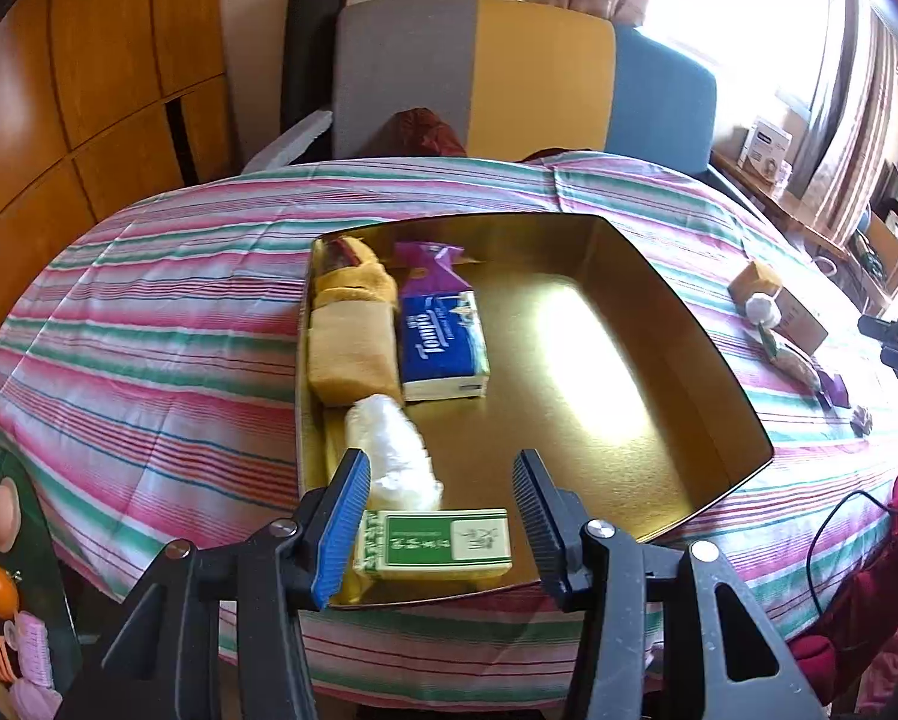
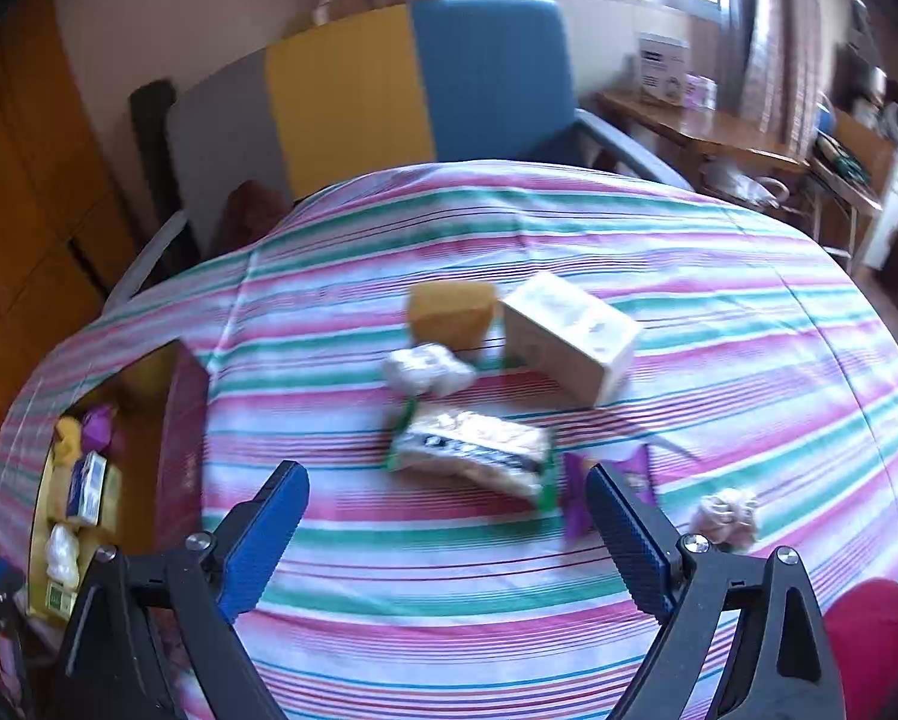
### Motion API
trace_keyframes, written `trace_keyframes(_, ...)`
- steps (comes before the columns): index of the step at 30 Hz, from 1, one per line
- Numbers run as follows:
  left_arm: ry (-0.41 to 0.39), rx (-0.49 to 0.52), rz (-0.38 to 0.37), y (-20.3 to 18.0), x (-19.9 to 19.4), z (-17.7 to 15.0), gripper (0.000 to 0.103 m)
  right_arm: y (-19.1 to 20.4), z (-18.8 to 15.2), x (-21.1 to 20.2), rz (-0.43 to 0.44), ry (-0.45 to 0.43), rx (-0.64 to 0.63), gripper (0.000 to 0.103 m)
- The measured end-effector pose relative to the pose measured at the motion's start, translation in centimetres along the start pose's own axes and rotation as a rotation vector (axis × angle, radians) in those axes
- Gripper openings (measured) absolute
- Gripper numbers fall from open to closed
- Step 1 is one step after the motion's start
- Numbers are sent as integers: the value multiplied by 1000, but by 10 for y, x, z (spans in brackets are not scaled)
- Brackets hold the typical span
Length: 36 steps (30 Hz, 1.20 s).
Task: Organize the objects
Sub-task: 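Grasp the green-wrapped cracker packet on the cloth with the left tool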
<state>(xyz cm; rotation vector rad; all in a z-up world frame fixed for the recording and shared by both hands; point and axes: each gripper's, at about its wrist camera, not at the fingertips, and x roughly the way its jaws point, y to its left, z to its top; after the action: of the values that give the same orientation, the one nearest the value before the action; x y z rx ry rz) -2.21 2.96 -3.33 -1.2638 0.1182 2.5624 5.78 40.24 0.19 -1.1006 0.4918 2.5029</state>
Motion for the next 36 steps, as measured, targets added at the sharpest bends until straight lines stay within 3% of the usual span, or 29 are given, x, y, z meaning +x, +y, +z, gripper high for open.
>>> trace_keyframes(5,11,33,-35,-16,3,4,50,-45,1,3,-29,-39,137,96)
trace_keyframes(11,38,82,-98,-43,9,12,50,-87,-7,9,45,-56,347,96)
trace_keyframes(16,58,167,-159,-83,16,15,50,-105,-9,3,79,-98,451,98)
trace_keyframes(24,79,271,-270,-146,18,25,50,-118,-12,7,116,-82,535,100)
trace_keyframes(36,187,311,-476,-238,41,50,50,-122,-14,12,159,-62,568,102)
